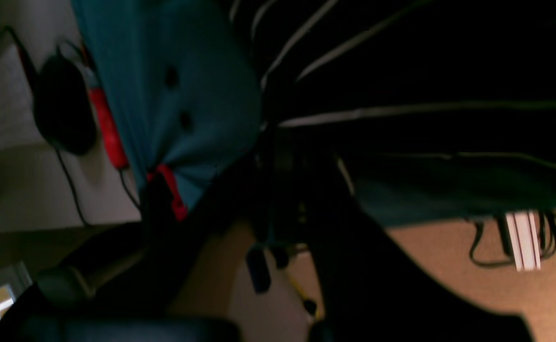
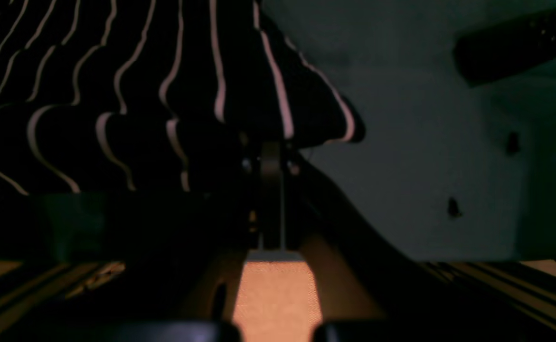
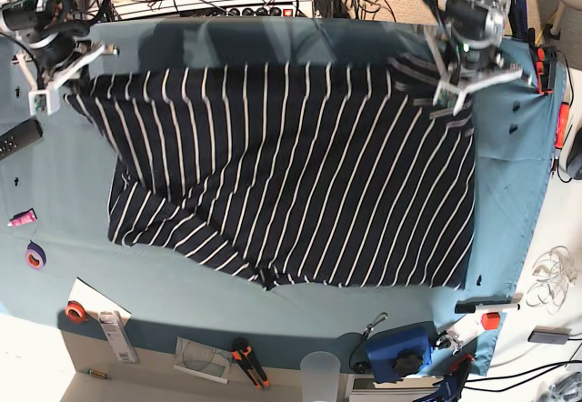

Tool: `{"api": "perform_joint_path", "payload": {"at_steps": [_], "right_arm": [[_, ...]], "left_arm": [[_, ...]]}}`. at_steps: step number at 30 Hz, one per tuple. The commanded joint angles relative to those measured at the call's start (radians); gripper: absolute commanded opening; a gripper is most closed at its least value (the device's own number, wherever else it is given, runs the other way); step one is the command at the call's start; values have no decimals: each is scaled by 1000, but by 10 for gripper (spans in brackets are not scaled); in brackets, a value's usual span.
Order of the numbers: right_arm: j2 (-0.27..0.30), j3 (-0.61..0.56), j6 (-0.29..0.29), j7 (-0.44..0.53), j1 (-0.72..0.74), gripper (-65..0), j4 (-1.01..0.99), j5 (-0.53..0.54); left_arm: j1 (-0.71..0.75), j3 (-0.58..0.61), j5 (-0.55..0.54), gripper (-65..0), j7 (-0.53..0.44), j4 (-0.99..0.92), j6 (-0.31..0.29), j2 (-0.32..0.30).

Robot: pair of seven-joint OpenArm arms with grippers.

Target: Layout the t-shirt on the table in an organized manner, then fold the t-shirt properly

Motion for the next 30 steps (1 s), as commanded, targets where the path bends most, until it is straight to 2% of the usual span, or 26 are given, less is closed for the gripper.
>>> {"api": "perform_joint_path", "payload": {"at_steps": [1, 6, 12, 15, 17, 23, 27, 30], "right_arm": [[14, 9, -1, 4, -8, -650, 16, -6], [14, 9, 2, 30, -13, -650, 16, -2], [14, 8, 2, 204, -13, -650, 16, 1], [15, 8, 8, 315, -3, -650, 16, 1], [14, 8, 9, 341, 34, -650, 16, -1], [20, 6, 9, 409, 235, -650, -13, -61], [74, -60, 3, 424, 379, -650, -150, -77], [124, -174, 3, 474, 496, -650, -337, -157]], "left_arm": [[16, -25, 36, -650, 3, 16, 29, -6], [39, -119, 11, -650, -52, 16, 29, -6], [21, -192, -186, -650, -270, 16, 22, -6], [-39, -192, -299, -650, -379, 15, -18, -6], [-101, -192, -369, -650, -427, 6, -39, -6], [-340, -191, -464, -650, -443, -162, -42, -6], [-492, -191, -492, -650, -462, -369, -72, -6], [-613, -191, -520, -650, -463, -512, -116, -6]]}}
